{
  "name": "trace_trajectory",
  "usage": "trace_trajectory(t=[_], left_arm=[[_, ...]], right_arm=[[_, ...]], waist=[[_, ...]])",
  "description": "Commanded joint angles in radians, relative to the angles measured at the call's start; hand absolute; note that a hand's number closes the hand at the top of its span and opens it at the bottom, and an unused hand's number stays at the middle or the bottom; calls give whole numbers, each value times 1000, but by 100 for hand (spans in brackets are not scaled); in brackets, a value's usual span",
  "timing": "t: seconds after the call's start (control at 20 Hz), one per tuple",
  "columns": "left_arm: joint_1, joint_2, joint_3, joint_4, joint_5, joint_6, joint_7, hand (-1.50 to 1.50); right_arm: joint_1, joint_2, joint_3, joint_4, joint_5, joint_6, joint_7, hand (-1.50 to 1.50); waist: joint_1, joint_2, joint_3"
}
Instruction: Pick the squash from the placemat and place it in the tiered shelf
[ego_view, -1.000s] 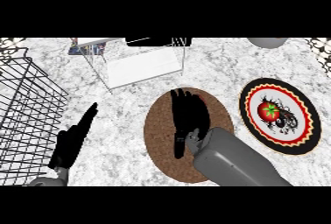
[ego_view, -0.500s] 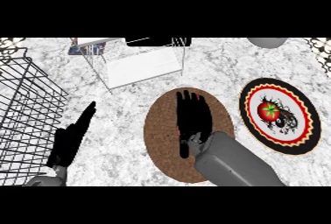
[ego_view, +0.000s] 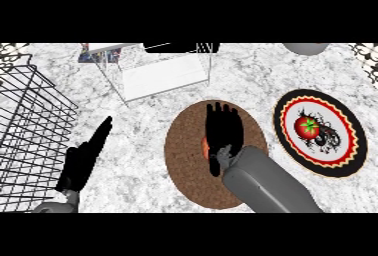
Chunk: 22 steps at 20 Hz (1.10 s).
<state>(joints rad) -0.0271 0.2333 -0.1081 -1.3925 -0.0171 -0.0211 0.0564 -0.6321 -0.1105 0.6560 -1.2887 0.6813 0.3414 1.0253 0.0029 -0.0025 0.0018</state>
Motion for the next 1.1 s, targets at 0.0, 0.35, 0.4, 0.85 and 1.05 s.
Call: trace_trajectory(t=[0.0,0.35,0.4,0.85,1.05], left_arm=[[32,-48,-28,77,-54,29,-82,0],[-2,15,68,48,6,-52,-45,0],[-7,-29,6,-14,-45,3,40,0],[-2,-28,49,54,-25,-36,-29,0],[-28,-43,39,80,-60,-25,-36,0]], right_arm=[[-27,47,-41,6,32,77,96,-150],[33,72,-71,138,153,14,-45,-150],[95,106,-21,118,174,-7,-1,-150],[-29,109,-113,269,169,-25,-239,150],[27,109,-37,252,236,-116,-216,150]], waist=[[-1,2,-2],[0,3,-2],[-1,2,-2],[8,6,-2],[4,4,-2]])
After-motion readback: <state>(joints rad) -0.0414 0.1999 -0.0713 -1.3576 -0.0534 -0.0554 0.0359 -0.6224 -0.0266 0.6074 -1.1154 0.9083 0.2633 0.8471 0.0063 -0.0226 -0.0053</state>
